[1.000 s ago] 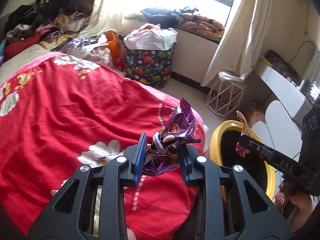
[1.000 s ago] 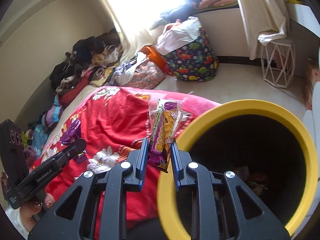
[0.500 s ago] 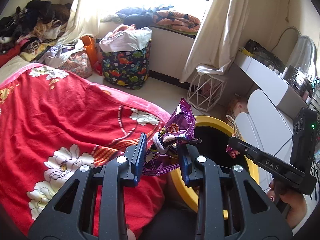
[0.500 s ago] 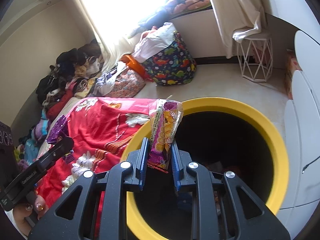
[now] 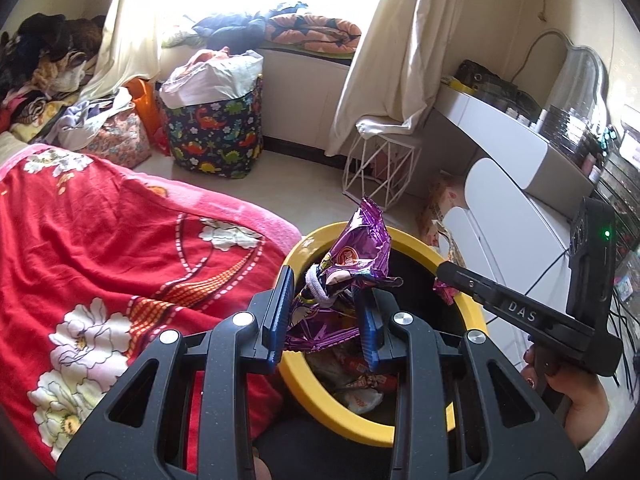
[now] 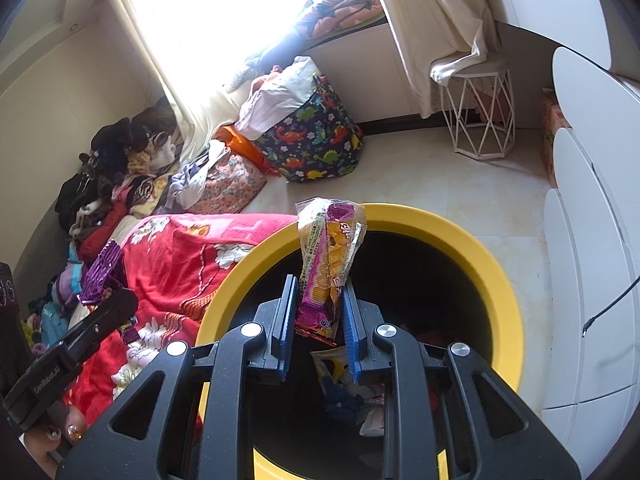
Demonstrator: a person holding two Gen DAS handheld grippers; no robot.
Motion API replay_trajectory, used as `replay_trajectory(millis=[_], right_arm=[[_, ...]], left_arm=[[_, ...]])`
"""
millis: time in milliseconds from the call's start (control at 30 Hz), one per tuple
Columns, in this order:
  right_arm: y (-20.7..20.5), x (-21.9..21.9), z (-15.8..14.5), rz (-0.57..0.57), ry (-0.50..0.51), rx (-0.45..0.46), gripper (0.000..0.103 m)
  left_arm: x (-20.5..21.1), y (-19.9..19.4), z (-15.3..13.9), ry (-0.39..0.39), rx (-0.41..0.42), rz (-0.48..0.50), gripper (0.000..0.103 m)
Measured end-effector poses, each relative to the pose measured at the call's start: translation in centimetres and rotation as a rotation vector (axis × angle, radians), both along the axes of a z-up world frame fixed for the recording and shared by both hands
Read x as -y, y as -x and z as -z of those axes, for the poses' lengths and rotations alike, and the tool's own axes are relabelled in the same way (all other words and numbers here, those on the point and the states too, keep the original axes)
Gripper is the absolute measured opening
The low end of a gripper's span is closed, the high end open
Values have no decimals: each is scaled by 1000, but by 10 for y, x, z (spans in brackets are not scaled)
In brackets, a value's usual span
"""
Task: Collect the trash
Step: 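Carry the purple wrapper and clear snack packet with both grippers over the bin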
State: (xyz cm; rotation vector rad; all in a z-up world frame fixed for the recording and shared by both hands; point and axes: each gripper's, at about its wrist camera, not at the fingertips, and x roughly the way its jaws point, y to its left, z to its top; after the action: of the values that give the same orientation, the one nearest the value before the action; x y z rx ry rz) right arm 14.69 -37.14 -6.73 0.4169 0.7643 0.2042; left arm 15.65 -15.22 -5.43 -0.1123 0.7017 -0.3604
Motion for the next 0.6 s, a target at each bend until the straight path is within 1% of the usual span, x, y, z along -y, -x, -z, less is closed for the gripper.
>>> replay_trajectory(millis=[333,600], right_arm=[[5,22,-1,41,1,0,22],[7,32,0,61,-4,-5,23]], left_arm=[[31,5,7,-18,-8,96,23],[47,4,16,-35,-28,164,24]])
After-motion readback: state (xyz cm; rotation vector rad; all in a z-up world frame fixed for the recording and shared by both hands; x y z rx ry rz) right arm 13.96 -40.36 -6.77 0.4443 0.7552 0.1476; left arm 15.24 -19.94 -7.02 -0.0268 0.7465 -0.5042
